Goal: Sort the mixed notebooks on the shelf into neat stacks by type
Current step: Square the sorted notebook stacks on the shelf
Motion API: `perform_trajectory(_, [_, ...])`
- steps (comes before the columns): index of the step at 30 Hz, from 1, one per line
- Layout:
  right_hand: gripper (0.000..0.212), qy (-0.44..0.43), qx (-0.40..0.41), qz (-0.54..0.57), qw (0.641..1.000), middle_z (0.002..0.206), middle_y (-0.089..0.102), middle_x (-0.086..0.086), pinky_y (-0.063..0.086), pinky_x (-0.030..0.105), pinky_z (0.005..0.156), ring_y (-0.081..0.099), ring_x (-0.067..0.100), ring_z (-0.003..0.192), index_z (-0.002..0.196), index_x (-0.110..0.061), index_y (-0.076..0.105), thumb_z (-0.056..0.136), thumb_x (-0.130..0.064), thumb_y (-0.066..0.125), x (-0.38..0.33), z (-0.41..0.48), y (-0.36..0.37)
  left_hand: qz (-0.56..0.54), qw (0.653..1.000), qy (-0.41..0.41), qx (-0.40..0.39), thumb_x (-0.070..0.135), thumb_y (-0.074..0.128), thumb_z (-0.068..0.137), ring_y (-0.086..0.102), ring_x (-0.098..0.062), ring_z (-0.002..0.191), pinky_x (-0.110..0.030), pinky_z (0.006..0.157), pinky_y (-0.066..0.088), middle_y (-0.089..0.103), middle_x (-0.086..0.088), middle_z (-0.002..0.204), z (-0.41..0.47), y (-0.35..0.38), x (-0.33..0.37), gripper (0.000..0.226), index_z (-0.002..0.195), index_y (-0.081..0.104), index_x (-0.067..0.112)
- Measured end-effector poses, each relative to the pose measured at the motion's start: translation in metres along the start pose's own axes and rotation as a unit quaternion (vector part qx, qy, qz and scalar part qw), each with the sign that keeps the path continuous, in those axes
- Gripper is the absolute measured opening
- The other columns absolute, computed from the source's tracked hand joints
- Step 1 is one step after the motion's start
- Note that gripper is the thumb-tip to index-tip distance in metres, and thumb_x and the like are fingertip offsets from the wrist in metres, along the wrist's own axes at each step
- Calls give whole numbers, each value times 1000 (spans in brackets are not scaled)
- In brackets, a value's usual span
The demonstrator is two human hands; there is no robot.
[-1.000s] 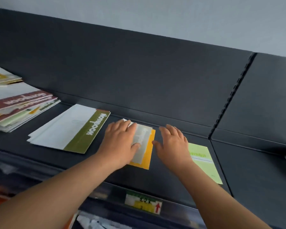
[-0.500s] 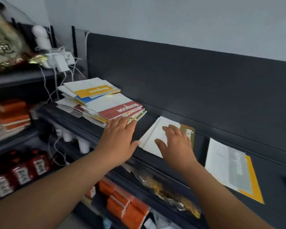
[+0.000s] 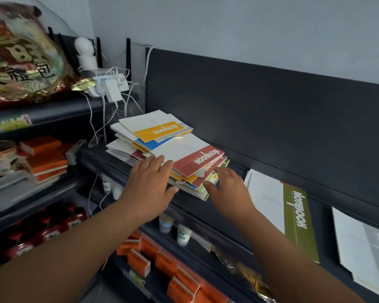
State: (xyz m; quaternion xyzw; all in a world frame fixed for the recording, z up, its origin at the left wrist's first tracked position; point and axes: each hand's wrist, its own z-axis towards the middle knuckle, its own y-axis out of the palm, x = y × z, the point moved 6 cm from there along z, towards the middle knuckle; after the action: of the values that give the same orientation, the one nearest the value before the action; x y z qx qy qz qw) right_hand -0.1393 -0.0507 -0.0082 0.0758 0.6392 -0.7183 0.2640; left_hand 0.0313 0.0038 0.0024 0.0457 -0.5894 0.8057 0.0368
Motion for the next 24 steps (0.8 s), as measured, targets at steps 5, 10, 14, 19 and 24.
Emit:
perform_trajectory(5, [55, -4, -14, 12, 1000, 149, 43, 3, 38, 39, 109, 42, 24, 135, 147, -17, 38, 99, -43, 49, -8, 47, 12, 20, 1000, -8, 1, 50, 41, 96, 9, -23, 147, -40, 120, 7, 16, -4, 159, 34, 4, -22, 67, 152, 18, 20])
perform_trajectory(10, [53, 1, -28, 80, 996, 151, 42, 3, 51, 38, 98, 53, 24, 127, 147, -20, 39, 100, -40, 49, -21, 88, 25, 39, 999, -23, 10, 51, 42, 96, 10, -26, 147, -41, 120, 8, 16, -7, 160, 74, 9, -49, 69, 152, 20, 18])
perform_trajectory(14, [51, 27, -42, 132, 990, 152, 40, 1, 54, 37, 95, 52, 24, 128, 148, -22, 37, 101, -41, 46, -32, 114, 37, 36, 998, -47, 12, 52, 40, 96, 9, -27, 147, -42, 119, 6, 16, -7, 160, 102, 13, -74, 68, 152, 20, 18])
perform_trajectory(19, [56, 24, -37, 146, 988, 151, 43, 2, 41, 35, 103, 47, 22, 133, 149, -20, 35, 99, -42, 48, -54, 148, 53, 39, 998, -51, 12, 51, 37, 97, 8, -28, 147, -43, 118, 5, 14, -9, 160, 143, 13, -110, 66, 152, 19, 17])
perform_trajectory(24, [58, 58, -15, 132, 989, 144, 50, 3, 42, 40, 104, 46, 26, 131, 149, -19, 35, 98, -42, 50, -79, 180, 77, 45, 999, -30, 4, 52, 36, 97, 11, -31, 146, -43, 117, 8, 17, -11, 159, 184, 19, -152, 67, 151, 21, 16])
